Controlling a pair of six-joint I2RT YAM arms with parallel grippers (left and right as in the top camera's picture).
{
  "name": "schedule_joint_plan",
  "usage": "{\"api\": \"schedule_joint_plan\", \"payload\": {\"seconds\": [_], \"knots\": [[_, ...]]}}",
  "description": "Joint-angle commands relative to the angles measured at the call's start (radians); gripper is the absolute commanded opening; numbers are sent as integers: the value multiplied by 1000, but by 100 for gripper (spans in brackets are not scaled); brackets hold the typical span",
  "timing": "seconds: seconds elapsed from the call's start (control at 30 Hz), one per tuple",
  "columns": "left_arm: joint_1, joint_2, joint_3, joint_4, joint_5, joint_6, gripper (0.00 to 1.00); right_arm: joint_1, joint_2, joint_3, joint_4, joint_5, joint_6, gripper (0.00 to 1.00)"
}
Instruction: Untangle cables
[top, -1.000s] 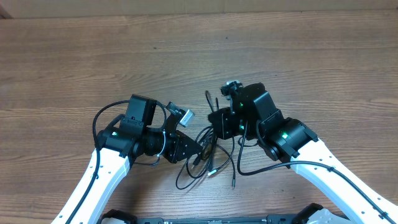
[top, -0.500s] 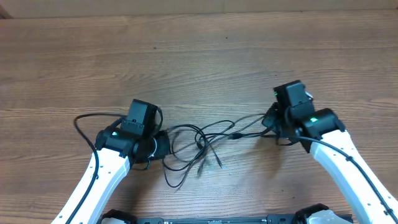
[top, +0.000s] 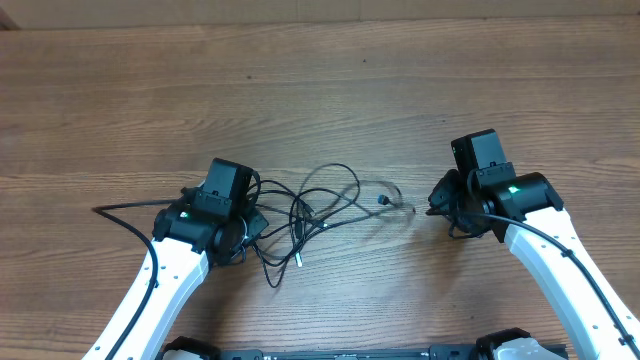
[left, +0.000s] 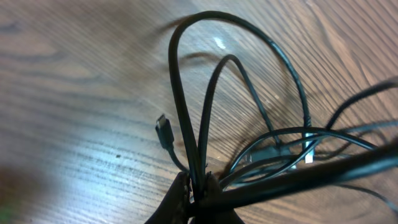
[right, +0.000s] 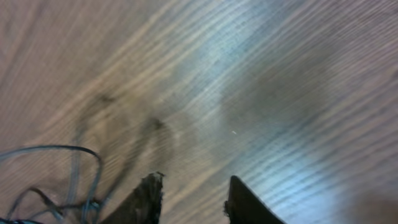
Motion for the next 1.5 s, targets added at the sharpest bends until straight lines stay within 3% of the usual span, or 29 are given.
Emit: {"api": "schedule_joint_plan", "payload": {"seconds": [0.0,0.07,0.13,0.2,0.3,0.47,0.6,0.77,0.83,0.87,0.9,0.93,0.97,1.17,1.37,1.47], "knots": [[1,-2,17,-17,-54,-188,13,-8,11,1,-21,-3,5,44],[1,-2,17,-5,-49,-201,20,-8,24,1,-38,-18,3,62],[1,-2,17,9,-34,-132,20,-7,33,1,-44,-55,0,70],[0,-2,17,38,21,4,18,-7,39,-3,-39,-98,0,72],[0,-2,17,94,164,288,4,-7,40,-13,-14,-146,0,74],[2,-5,27,166,457,675,4,-7,40,-13,-6,-161,0,77],[2,-24,112,189,670,875,4,-8,40,-13,-4,-182,-36,80],[2,-45,253,187,585,892,11,-7,40,-13,-4,-181,-60,83],[2,-51,285,162,410,830,13,-7,40,-13,7,-181,-60,84],[2,-53,286,150,343,785,19,-7,40,-13,12,-181,-60,84],[2,-53,286,132,281,742,35,-8,40,-13,15,-181,-60,84],[2,-53,286,113,233,705,91,-7,40,-13,19,-181,-60,84],[2,-52,286,89,187,674,100,-7,40,-13,22,-181,-60,84],[2,-52,286,-45,34,589,99,-7,40,-13,46,-181,-60,86],[0,-42,285,-84,39,569,100,-7,40,-13,63,-185,-59,88],[0,-26,285,-90,42,570,99,-7,40,-13,64,-314,-60,91]]}}
